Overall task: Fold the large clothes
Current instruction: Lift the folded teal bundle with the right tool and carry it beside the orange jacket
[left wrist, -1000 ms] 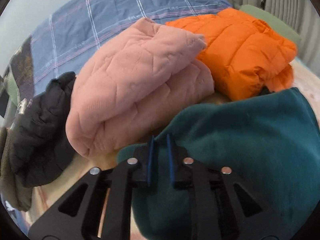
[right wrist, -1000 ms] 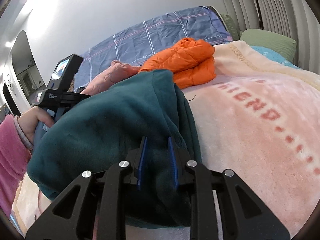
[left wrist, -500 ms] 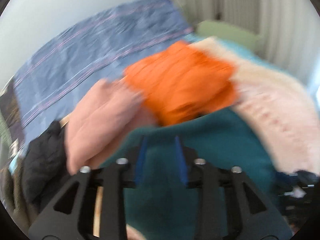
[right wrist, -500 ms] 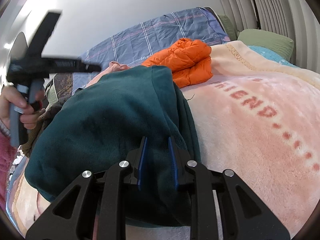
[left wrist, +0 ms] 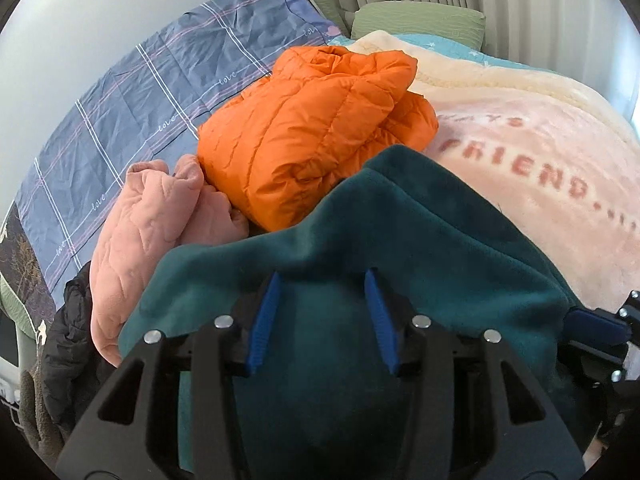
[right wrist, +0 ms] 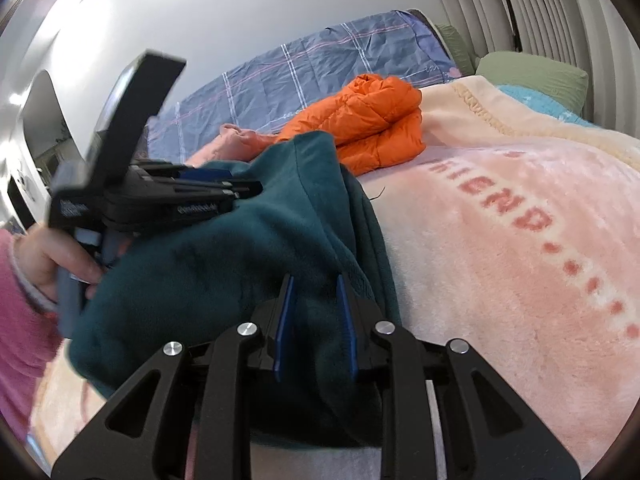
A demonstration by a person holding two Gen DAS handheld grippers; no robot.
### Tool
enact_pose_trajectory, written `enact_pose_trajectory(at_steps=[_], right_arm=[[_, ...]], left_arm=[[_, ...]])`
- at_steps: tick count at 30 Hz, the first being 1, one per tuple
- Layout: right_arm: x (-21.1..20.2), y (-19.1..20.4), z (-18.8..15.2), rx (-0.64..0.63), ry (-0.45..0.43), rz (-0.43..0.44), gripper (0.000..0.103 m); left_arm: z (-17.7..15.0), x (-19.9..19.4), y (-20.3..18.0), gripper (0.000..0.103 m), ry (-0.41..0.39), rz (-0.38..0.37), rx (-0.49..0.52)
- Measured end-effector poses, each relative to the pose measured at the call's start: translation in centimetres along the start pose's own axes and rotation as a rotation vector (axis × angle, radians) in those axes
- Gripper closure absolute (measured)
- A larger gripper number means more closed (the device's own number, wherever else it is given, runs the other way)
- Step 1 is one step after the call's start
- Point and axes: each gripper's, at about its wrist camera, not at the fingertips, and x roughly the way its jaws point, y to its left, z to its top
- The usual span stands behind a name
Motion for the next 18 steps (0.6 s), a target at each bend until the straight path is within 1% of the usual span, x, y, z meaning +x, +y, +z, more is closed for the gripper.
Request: enact_pose_trajectory(at_steps=[1,2,3,4,5,6,7,8,9,10,11,13,15,16,18], right_arm=[[-0.6,-0.6,0.3,0.038,0.007,0.05,0.058],[-1.3,-1.3,0.5,0.093,0.012,0.118,0.029],[-2.1,-2.1,0.6,0.159,0.013,0.159,0.001],[-3.1,-3.4,0.5,0.249,0.017,0.139,0.001],[-3.5,-4.4,0.2,0.308,0.034,0.132,0.001],[-3.6,-5.1,0.0,0.343,0.062,0.15,0.001],[-3.3,-6.2,-0.7,0.42,0.115,0.212,0.001],[-3.0,-6.8,-1.2,0.468,0.143,0.248,0.001],[-2.1,-7.6,-1.9,0.548,0.191,0.301,0.001],[-1.4,-7.9,-2.3,0.587,0.221,0.323,0.001],[-0.7,-8.1,-2.5,0.613,0.246,0.33,0.001],[0.6,-8.2,-2.2,0.635,0.277,0.309,0.001],[2.0,-8.0,-1.4,0.656,0.317,0.329,0.001],[2.8,-7.7,-1.0,0.654,0.339,0.348,0.001],[4.5,-7.3,-0.5,0.643,0.391,0.341,0.001]], left_arm=[[0.0,0.0,0.1,0.057,-0.001,-0.001,-0.004],[0.1,-0.1,0.1,0.057,-0.002,-0.001,-0.007],[0.1,-0.1,0.1,0.057,-0.005,0.003,-0.007],[0.1,-0.2,0.1,0.057,-0.009,0.008,-0.007],[0.1,-0.3,0.2,0.057,-0.011,0.006,-0.01],[0.1,-0.3,0.2,0.057,-0.012,0.004,-0.012],[0.1,-0.3,0.3,0.057,-0.013,0.001,-0.015],[0.1,-0.3,0.3,0.057,-0.014,0.0,-0.016],[0.1,-0.3,0.4,0.057,-0.015,-0.002,-0.016],[0.1,-0.3,0.4,0.057,-0.015,-0.002,-0.017],[0.0,-0.3,0.4,0.057,-0.015,-0.003,-0.017],[0.0,-0.4,0.4,0.057,-0.017,0.0,-0.016],[0.0,-0.5,0.5,0.057,-0.023,-0.001,-0.019],[0.0,-0.5,0.6,0.057,-0.025,-0.004,-0.021],[0.0,-0.5,0.7,0.057,-0.024,-0.01,-0.027]])
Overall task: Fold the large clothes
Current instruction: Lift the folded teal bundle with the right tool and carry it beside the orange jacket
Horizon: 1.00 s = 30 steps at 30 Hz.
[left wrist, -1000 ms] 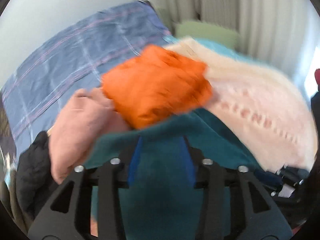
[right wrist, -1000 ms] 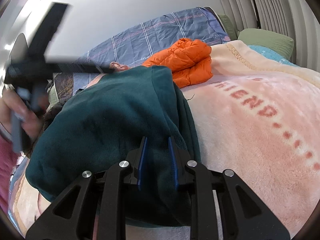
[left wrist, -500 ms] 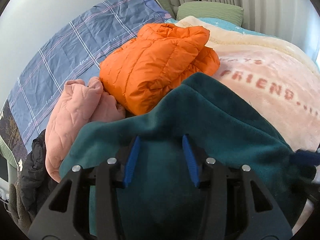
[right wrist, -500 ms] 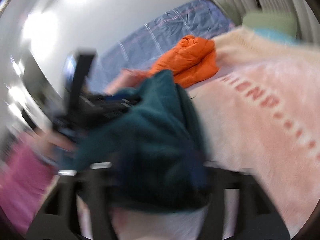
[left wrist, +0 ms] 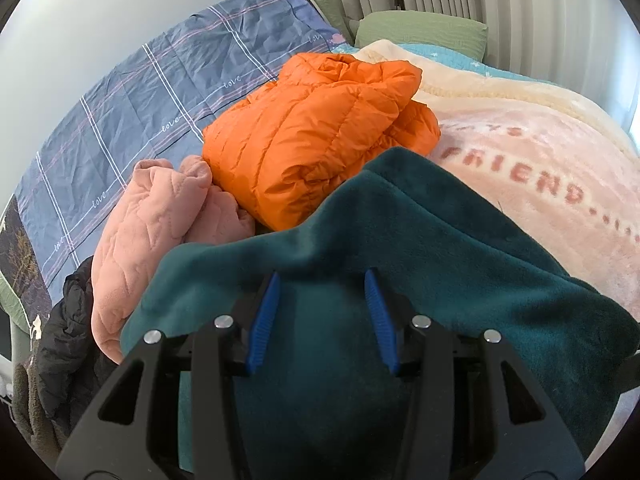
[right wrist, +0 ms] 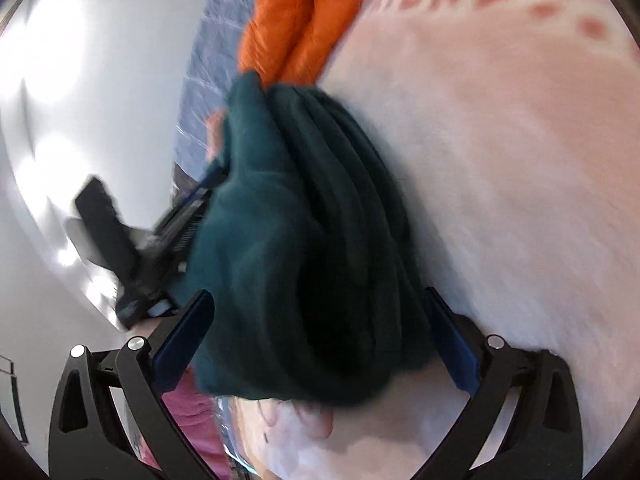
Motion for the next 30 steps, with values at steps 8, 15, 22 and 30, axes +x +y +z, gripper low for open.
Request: enact_pose_trajectory(at_steps=[8,15,22,30], right_arm=[[-1.8,0.2,-0.8,-0.063,-0.112,0.001,0.049],[-0.4,0.1,-0.6,-0.073,-0.072,0.023,0.031],[-0.3,0.9,-0.9,-0.104,-0.083,0.013,0.031],[-2.1,4.7,-1.4,-0.257,-0.176,-0.03,0.059]], left_arm=[[-1.8,-4.3,5.6,0.023,-0.136,-0.081,-0.266],[-9.2,-3.6,15.6,0.013,-0.106,-0.195,-0.675],[-11.3,0.6,17.3,0.002,-0.08,-0.48,-0.856],[-9.8,4.5,15.2,0.019,-0.117,-0.693,-0.962]])
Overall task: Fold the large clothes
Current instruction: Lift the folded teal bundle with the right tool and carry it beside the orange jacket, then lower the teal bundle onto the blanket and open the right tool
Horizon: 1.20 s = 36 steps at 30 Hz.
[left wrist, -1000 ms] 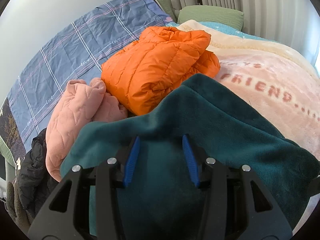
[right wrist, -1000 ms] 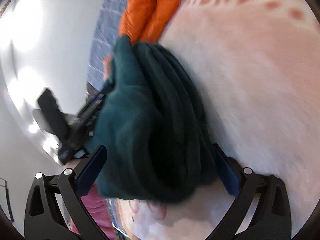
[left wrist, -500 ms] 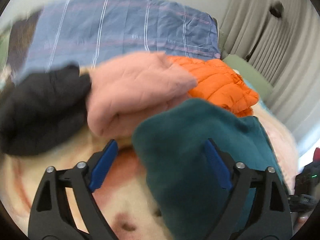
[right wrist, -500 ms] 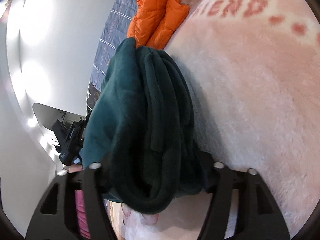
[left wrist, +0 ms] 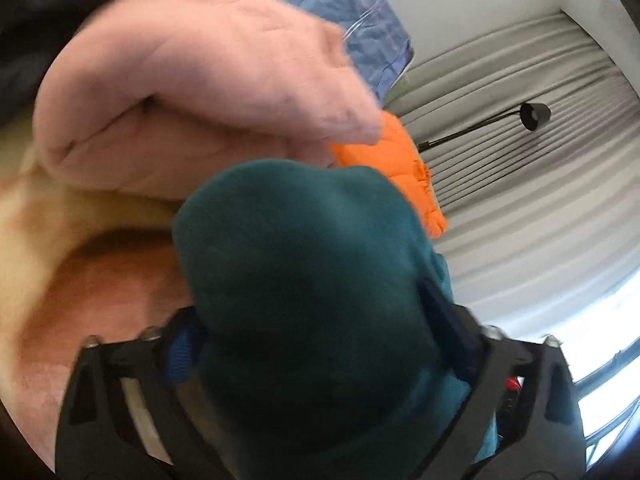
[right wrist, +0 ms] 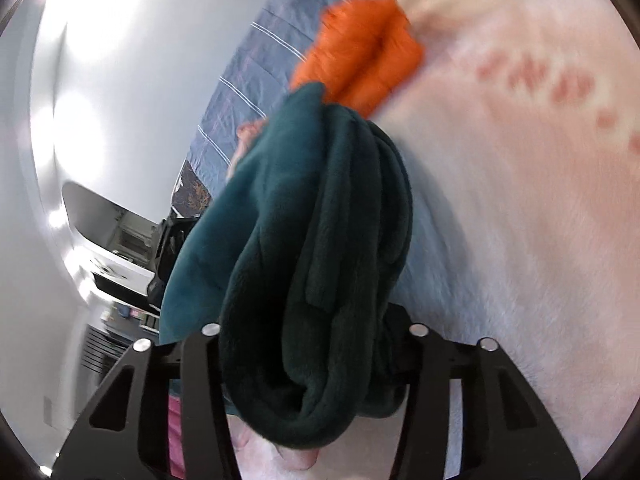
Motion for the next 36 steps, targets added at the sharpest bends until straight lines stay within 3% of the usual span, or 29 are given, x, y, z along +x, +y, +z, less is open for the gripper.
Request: enact_pose_trajectory(at_steps=[3,8,13,18,20,21,24,26,27,29,31,33,36], right_arm=[[-3.7,2.3,1.4,-0.079,-0.07,0.053,0.063],[-10.9,3.9,4.0,-0.208,-0.223,0.04,0.063],[-16.4,1.3,11.3,-0.184,-0.38,-0.044,0.062],[-16.9,-5.4,19.0,-0.077,-0.448,-0.104,0.062],[-15.4,-9.7,21.0,-0.021,-0.46,-0.12,0.062],[-14.3,-11.7,21.5,0.001,-0.452,-0.15,0.062],[-10.4,-18.6,21.0,0.142,-0.376,-0.319,0.061],[-10.4,-20.4,20.1,0.178,-0.398,-0.243,0.061],[-10.9,-19.8,20.0,0.16,-0.421,-0.27,0.061],[-10.6,-18.5,19.4,0.107,-0.424,-0.359,0.056],[-10.5,-17.5,18.7,0.064,-0.441,-0.426,0.042],[-10.8,-17.5,18.2,0.062,-0.453,-0.44,0.03],[-12.3,-16.7,16.7,0.061,-0.47,-0.486,0.027]], left_arm=[[-0.3,-1.1,-4.8,0.027,-0.045,-0.022,0.07],[0.3,-1.0,-16.6,0.027,-0.099,-0.102,0.242],[2.8,6.6,-29.3,0.026,-0.079,-0.116,0.393],[5.7,18.3,-38.0,0.026,-0.081,-0.02,0.531],[5.8,22.4,-38.8,0.022,-0.095,0.04,0.564],[5.6,25.1,-38.2,0.019,-0.107,0.117,0.574],[4.3,30.9,-34.1,0.019,-0.039,0.274,0.583],[2.2,32.3,-32.1,0.019,-0.006,0.291,0.655],[0.9,32.8,-31.3,0.019,0.002,0.318,0.711],[-1.2,32.4,-30.5,0.015,0.014,0.278,0.76],[-2.0,31.1,-29.8,0.014,0.0,0.285,0.751],[-2.6,29.3,-29.2,0.013,0.002,0.289,0.706],[-4.2,24.7,-28.6,0.002,-0.016,0.269,0.699]])
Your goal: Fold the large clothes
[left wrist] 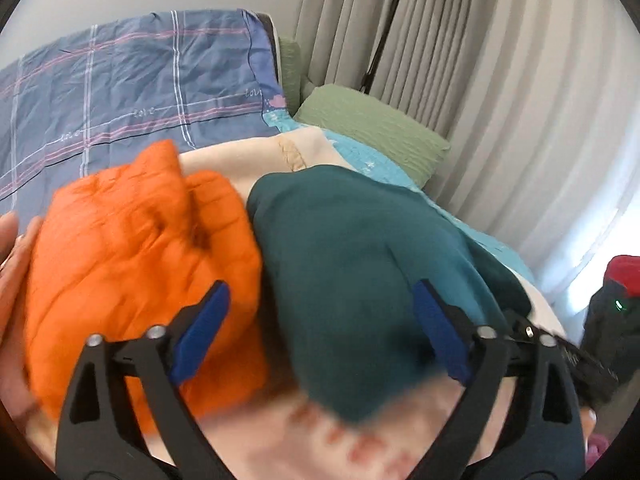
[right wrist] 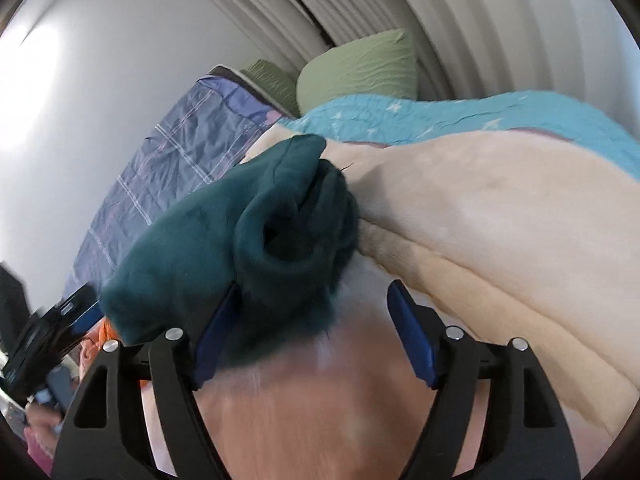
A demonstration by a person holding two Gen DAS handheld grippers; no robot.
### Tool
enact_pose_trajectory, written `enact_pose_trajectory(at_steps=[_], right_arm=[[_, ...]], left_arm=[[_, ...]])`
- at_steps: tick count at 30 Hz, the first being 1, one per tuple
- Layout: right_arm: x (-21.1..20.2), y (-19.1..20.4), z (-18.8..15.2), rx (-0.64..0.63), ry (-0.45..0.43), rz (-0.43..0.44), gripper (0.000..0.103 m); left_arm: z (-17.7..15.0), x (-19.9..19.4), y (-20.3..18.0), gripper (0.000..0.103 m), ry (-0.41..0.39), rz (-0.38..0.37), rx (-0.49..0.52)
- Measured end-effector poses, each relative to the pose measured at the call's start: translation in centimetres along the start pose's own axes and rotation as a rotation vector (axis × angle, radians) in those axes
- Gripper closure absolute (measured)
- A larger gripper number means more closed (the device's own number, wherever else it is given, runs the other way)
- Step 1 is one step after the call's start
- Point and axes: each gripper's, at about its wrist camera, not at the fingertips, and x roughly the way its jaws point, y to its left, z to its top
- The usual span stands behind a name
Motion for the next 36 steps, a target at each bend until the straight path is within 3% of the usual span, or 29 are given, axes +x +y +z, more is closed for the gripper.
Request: enact_pose_trajectory(at_steps=[2,4,7,12,16,26,36], right_arm=[[-2.5,1.3,-0.9,-0.074,-0.016,-0.036,0.025],[-6.3,4.0,-2.2,-0.158,-0.056,-0.037,0.017],[-13.5,8.3,-5.2,-0.276,-0.178,-0.039,0.001],[-22.2,13.3,-9.6,-0.42,-0.299,-0.12,0.001],[-27.0,14.6,-13.1,-0.422,-0.322,-0.107,0.001],[-31.9,16.6,-18.4,-0.428,-0.336,-0.117,0.001],[-33.0,18.1,-21.4,-0.46,-0.314,-0.138,0.001]], left_arm=[[-1.8,-3.4,-0.7,0.002,-0.025,0.021,0.063],[-3.7,-7.5,-2.3,0.002,-0.073,0.056,0.15],[-6.7,-13.6,-4.5,0.002,-0.131,0.074,0.197],[-10.7,-22.2,-6.6,0.002,-0.221,0.102,0.111],[-13.9,-27.0,-8.3,0.002,-0.306,0.177,0.169],[-19.7,-33.3,-9.1,0.002,-0.298,0.153,0.177],[-22.7,-38.9,-8.4,0.002,-0.338,0.193,0.188]])
